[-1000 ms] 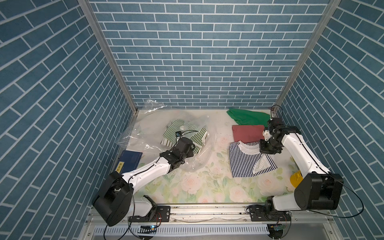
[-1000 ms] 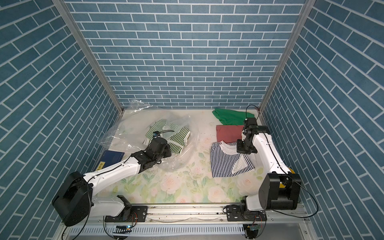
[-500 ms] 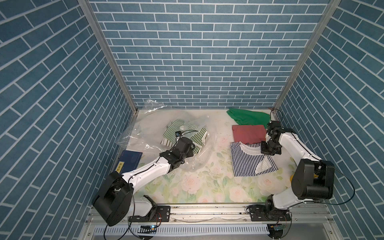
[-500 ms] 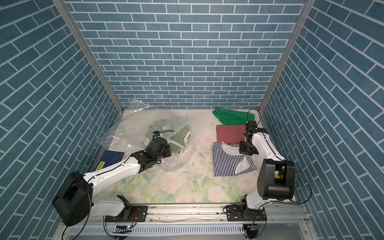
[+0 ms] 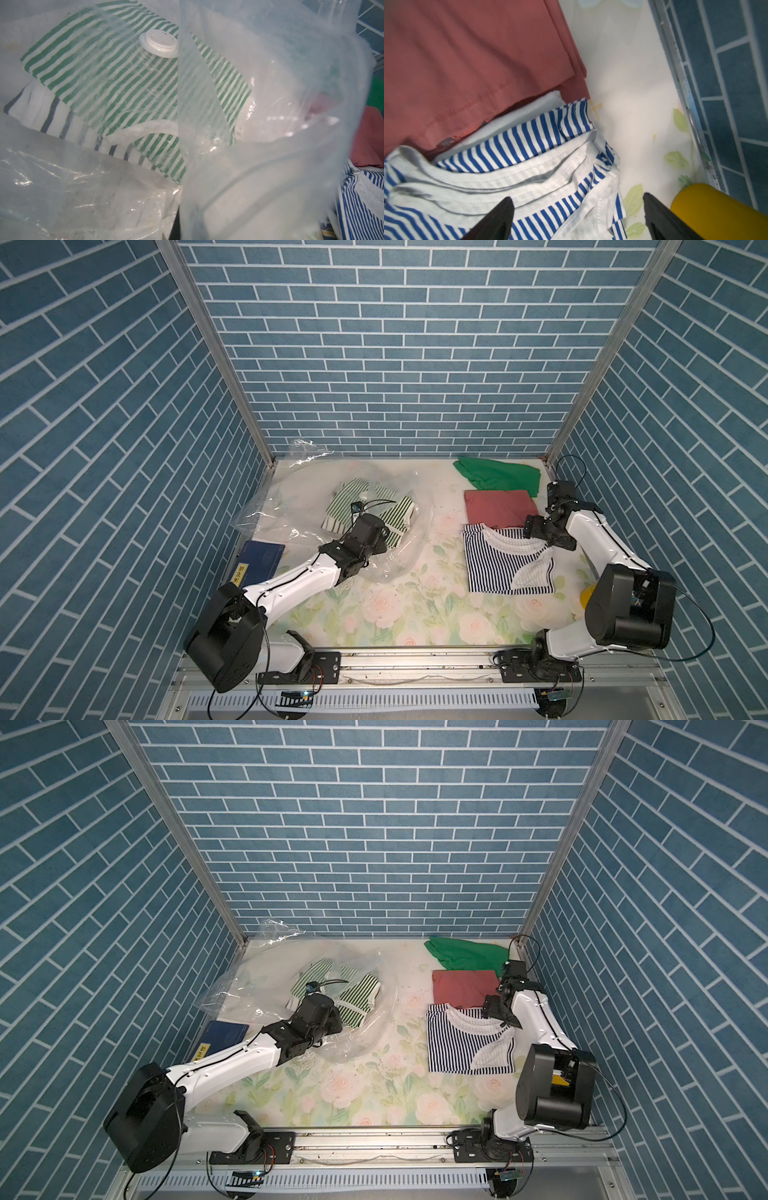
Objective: Take the tank top out of the vacuum bag
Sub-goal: Take out the tank top from the vacuum bag.
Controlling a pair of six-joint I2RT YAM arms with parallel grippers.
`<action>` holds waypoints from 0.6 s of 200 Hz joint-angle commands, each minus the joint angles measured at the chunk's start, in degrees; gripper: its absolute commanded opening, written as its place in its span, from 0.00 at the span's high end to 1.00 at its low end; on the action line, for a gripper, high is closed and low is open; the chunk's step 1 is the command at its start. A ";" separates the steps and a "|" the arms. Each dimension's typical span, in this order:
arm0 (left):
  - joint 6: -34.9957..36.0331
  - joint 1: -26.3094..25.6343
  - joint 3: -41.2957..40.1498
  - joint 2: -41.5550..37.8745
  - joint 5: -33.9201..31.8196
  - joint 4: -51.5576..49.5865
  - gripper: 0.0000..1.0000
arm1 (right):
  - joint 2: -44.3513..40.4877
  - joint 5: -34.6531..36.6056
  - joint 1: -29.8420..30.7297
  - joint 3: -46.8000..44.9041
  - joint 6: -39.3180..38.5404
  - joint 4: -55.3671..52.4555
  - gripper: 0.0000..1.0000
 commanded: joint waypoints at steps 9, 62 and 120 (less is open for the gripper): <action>0.99 0.45 1.08 0.31 -0.64 -0.92 1.00 | -4.21 -5.33 0.10 -1.38 3.32 3.70 0.08; 1.13 0.49 2.12 0.88 -0.05 -0.63 1.00 | -9.77 -16.63 2.55 -11.15 14.49 14.16 0.18; 0.61 0.54 3.18 -0.99 0.04 -1.40 1.00 | -11.79 -13.63 2.22 -26.21 20.60 26.11 0.01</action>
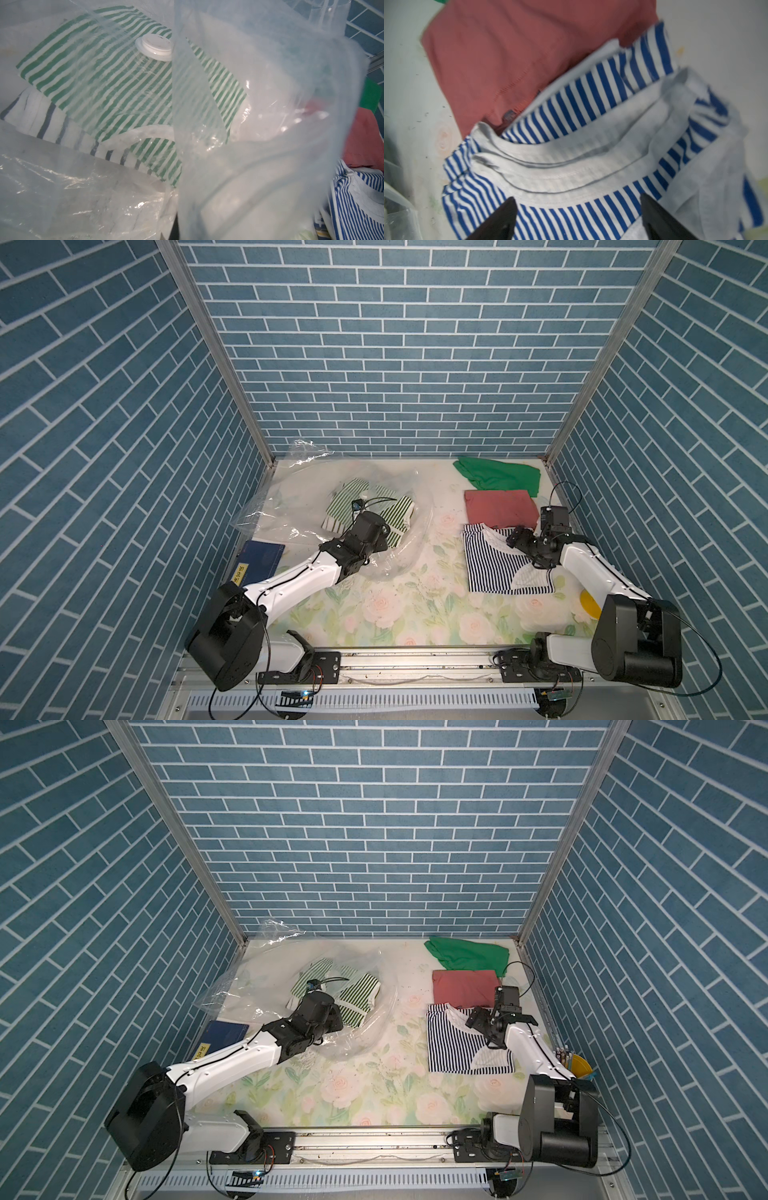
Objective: Take the tank top out of the vacuum bag
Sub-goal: Take out the tank top from the vacuum bag.
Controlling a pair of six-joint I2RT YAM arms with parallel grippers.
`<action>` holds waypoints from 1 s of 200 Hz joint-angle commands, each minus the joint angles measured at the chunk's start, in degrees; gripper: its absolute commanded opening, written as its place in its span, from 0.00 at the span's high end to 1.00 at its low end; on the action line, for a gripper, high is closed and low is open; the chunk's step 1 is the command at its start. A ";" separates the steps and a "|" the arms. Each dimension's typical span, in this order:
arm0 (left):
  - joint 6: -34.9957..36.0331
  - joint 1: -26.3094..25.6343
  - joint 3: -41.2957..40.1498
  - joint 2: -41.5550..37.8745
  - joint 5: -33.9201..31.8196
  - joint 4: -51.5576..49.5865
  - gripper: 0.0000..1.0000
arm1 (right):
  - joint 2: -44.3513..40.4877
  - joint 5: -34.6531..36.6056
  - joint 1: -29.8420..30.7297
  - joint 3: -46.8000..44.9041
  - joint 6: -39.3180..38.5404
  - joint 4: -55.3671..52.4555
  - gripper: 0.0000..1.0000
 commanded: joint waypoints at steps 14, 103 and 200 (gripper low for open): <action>0.23 0.44 2.21 -1.74 -0.22 -1.80 1.00 | -2.64 3.39 -0.94 -4.92 5.33 8.17 0.00; -6.16 0.40 2.96 -2.18 0.54 -2.56 1.00 | -8.66 -4.74 -2.27 -4.25 -0.57 7.24 0.01; 7.81 0.43 8.49 2.53 7.07 -6.40 1.00 | -11.91 6.71 23.05 -0.01 14.83 16.51 0.03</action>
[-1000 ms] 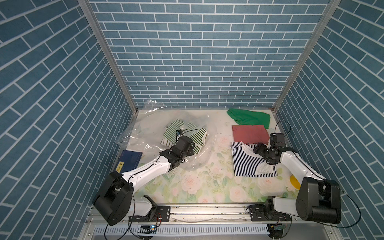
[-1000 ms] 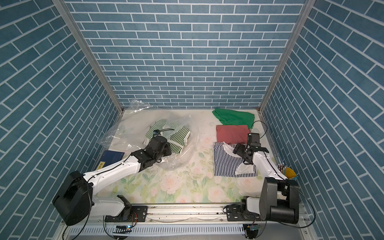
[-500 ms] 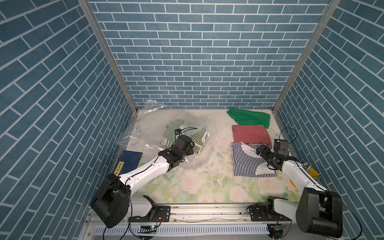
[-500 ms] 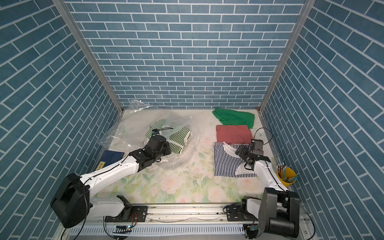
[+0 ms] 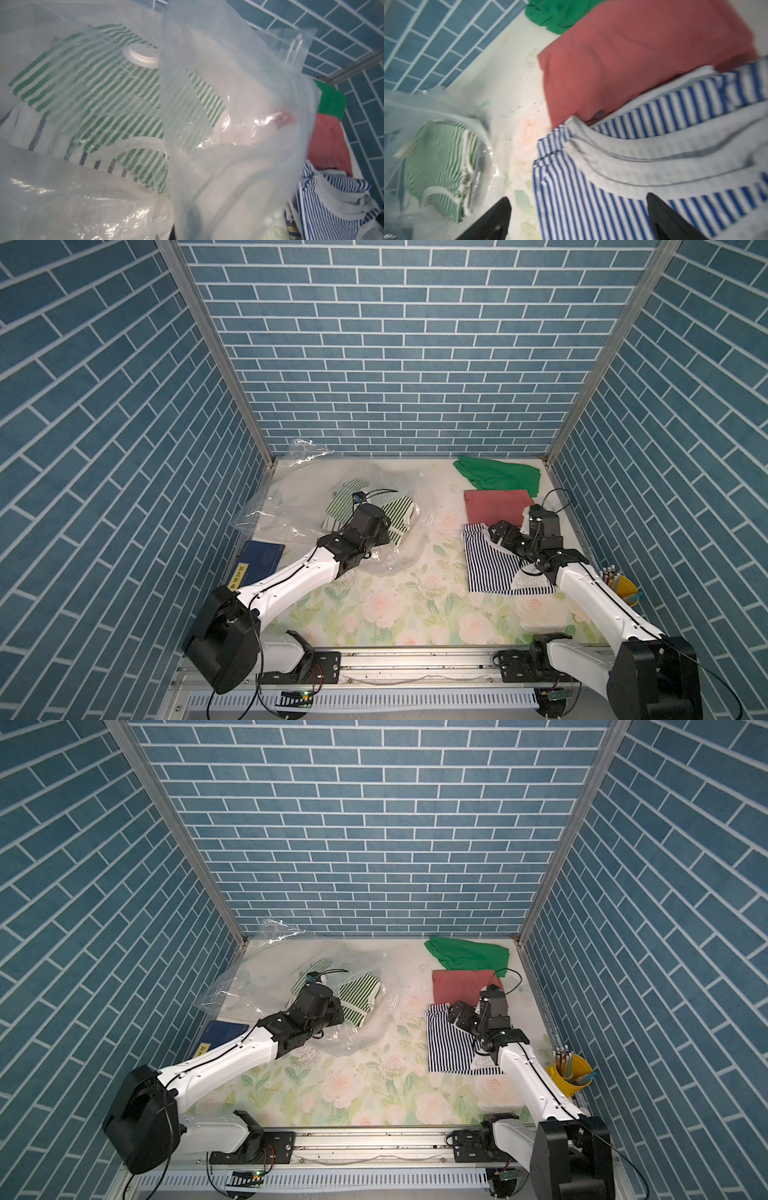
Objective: Take the tank top out of the vacuum bag
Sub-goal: Take out the tank top from the vacuum bag.
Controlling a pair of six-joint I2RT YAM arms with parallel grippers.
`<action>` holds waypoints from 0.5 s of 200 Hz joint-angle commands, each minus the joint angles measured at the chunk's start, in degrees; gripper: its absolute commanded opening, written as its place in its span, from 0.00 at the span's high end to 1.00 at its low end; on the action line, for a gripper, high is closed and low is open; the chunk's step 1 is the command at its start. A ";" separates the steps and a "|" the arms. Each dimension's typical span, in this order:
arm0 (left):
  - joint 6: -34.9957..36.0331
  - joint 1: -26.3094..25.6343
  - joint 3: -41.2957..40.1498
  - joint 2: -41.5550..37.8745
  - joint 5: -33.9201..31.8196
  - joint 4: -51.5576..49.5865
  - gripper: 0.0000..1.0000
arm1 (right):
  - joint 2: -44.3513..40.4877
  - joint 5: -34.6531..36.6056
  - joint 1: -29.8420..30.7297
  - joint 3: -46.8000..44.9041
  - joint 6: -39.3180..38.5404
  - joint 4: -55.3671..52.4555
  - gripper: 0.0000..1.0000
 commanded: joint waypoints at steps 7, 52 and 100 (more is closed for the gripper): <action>8.15 0.31 3.60 2.82 5.13 -2.75 1.00 | 0.02 9.11 10.64 3.42 10.42 6.04 0.03; 12.98 0.34 0.57 -0.35 7.56 -1.97 1.00 | 7.41 18.94 29.57 7.91 18.52 13.77 0.06; 13.64 0.60 -3.70 -5.31 11.30 -0.79 1.00 | 22.83 19.73 41.53 17.88 21.12 21.41 0.08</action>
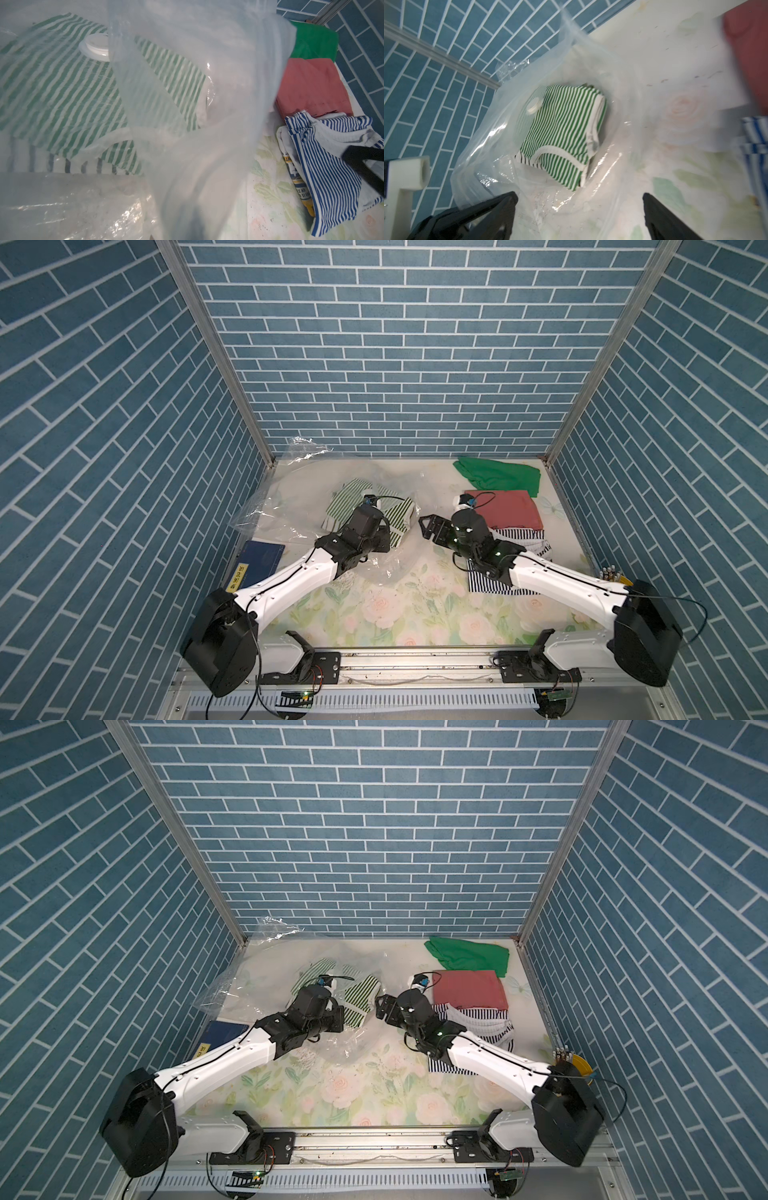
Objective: Take the tank top out of the vacuum bag
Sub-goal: Take out the tank top from the vacuum bag.
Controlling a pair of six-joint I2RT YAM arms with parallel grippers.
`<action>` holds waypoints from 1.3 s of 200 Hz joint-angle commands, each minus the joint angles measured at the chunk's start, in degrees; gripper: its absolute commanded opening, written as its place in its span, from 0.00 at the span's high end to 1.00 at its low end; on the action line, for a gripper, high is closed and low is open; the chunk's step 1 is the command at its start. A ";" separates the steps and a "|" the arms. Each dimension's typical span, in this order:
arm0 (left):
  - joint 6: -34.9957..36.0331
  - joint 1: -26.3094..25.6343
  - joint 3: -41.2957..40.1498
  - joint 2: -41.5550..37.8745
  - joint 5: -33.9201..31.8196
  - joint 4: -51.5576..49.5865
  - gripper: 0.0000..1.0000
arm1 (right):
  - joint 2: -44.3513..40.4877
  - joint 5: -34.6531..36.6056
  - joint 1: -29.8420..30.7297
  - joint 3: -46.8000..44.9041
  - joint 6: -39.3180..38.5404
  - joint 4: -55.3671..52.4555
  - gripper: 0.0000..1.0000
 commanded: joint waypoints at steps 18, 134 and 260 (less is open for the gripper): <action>3.31 0.35 -2.05 -2.31 4.16 0.04 1.00 | 10.52 3.48 5.97 7.51 5.25 7.81 0.11; 6.78 2.98 -0.31 -0.98 4.72 1.68 1.00 | 23.06 -6.54 -2.51 0.85 19.22 26.10 0.40; 7.10 5.33 -2.06 -1.72 4.17 1.22 1.00 | 33.41 -16.76 -4.37 2.38 18.24 36.53 0.40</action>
